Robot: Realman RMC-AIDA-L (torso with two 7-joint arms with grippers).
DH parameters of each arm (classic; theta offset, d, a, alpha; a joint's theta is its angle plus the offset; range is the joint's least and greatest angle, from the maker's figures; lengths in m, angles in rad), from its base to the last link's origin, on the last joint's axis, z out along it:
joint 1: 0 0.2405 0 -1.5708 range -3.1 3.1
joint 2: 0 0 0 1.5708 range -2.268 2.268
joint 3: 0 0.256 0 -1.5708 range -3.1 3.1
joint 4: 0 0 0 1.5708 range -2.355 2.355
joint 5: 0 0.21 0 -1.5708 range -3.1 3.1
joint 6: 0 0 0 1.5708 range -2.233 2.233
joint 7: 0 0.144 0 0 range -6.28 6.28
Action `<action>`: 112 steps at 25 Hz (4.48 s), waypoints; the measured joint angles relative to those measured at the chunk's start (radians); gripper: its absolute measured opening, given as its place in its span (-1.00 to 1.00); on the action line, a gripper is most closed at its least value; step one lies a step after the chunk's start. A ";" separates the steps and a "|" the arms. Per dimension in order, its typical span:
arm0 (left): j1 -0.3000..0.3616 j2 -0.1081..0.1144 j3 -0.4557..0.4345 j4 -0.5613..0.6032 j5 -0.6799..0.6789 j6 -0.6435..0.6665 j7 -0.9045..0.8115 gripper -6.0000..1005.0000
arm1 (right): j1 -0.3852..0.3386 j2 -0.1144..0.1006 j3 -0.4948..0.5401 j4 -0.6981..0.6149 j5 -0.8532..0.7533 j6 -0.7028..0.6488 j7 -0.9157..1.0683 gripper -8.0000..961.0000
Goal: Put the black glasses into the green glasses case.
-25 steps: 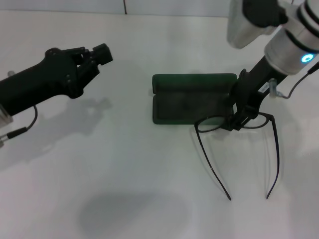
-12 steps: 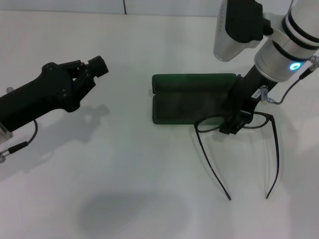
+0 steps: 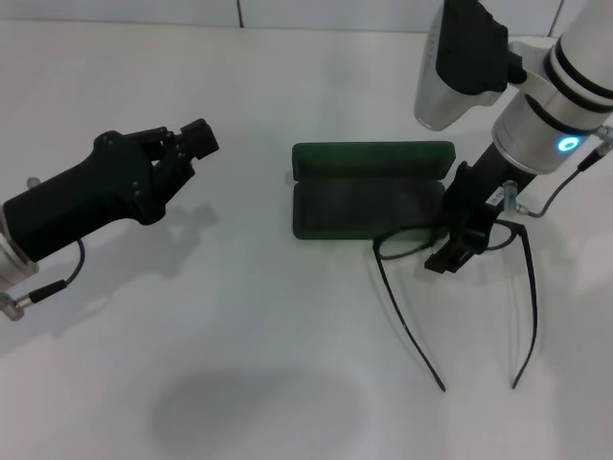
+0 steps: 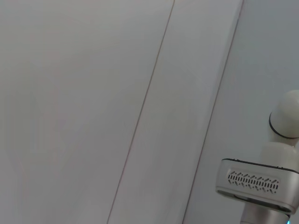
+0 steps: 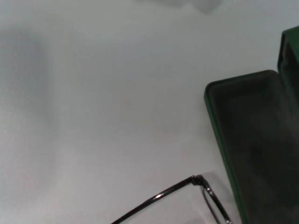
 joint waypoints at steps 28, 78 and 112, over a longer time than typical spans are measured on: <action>-0.001 -0.004 0.000 -0.030 0.001 0.001 0.011 -0.88 | -0.014 0.000 -0.032 -0.027 0.002 -0.052 0.073 -0.38; -0.260 -0.013 0.193 -0.224 -0.083 0.287 0.125 -0.92 | -0.491 -0.006 0.130 -0.229 0.865 -0.016 -0.468 -0.78; -0.240 0.013 0.184 -0.309 -0.127 0.318 0.249 -0.92 | -0.525 -0.013 0.516 -0.149 1.069 -0.351 -0.638 -0.78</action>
